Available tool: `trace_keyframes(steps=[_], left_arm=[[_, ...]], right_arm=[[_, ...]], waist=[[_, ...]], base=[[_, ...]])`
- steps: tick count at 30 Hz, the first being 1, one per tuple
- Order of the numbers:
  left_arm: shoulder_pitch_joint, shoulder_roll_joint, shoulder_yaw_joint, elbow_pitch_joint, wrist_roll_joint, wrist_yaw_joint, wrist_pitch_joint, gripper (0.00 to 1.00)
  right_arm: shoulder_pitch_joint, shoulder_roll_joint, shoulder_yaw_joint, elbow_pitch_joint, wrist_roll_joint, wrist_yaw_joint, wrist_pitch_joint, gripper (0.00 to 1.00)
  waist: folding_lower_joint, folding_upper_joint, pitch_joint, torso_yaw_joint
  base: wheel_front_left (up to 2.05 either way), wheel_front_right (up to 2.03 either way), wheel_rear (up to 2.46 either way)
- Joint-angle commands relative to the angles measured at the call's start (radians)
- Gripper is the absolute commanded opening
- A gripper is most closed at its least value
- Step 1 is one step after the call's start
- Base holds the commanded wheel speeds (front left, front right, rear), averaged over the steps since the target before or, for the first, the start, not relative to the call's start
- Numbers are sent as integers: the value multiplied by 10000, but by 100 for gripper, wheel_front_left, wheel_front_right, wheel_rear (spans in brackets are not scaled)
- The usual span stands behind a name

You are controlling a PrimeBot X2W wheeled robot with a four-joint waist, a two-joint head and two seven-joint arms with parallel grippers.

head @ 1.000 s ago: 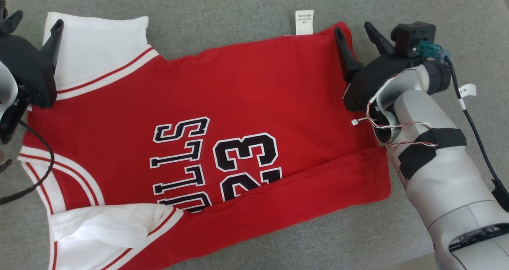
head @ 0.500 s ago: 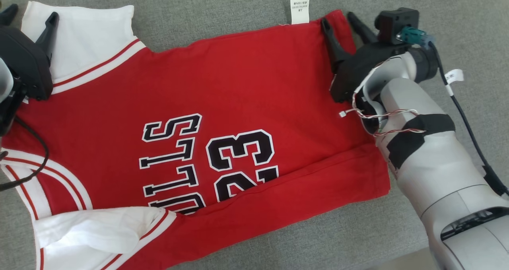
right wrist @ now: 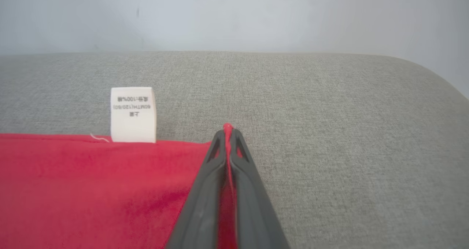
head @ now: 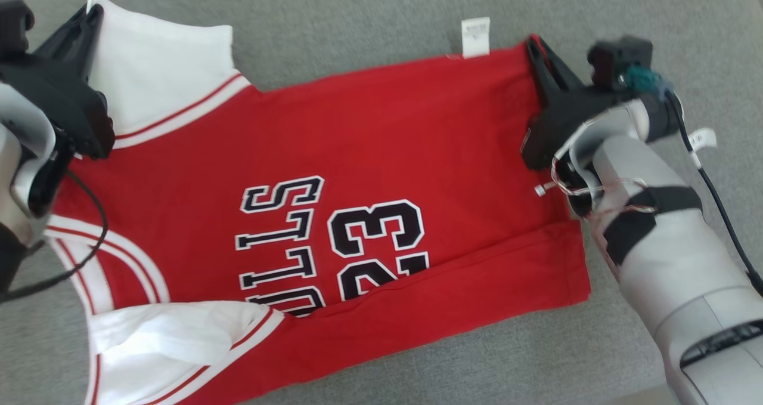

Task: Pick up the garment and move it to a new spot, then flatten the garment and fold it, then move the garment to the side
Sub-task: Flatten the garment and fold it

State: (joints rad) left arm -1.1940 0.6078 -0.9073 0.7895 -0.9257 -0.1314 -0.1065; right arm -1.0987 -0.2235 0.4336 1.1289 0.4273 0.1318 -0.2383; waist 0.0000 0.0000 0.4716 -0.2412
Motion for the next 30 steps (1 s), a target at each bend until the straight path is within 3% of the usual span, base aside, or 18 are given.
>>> trace_keyframes(steps=[1, 13, 22, 30], left_arm=[[331, 45, -27, -90, -94, 20, -335, 0], [2412, 30, 464, -1719, -521, 210, -1557, 0], [5661, 28, 2211, -4741, 48, 1214, -1587, 0], [8098, -675, 3380, -6217, 962, 1801, -1589, 0]], right_arm=[[291, -108, 16, -83, 155, -25, -115, 0], [2390, -980, -113, -1713, 960, -25, -272, 0], [4548, -1412, -1158, -3623, 1055, -25, -277, 0], [6347, -1466, -2248, -4944, 1375, -25, -280, 0]], waist=[[0, 0, -563, 383], [0, 0, -1871, 1107], [0, 0, -2531, 1505], [0, 0, -2731, 1946]], base=[[0, 0, 0], [0, 0, 0], [0, 0, 0], [0, 0, 0]])
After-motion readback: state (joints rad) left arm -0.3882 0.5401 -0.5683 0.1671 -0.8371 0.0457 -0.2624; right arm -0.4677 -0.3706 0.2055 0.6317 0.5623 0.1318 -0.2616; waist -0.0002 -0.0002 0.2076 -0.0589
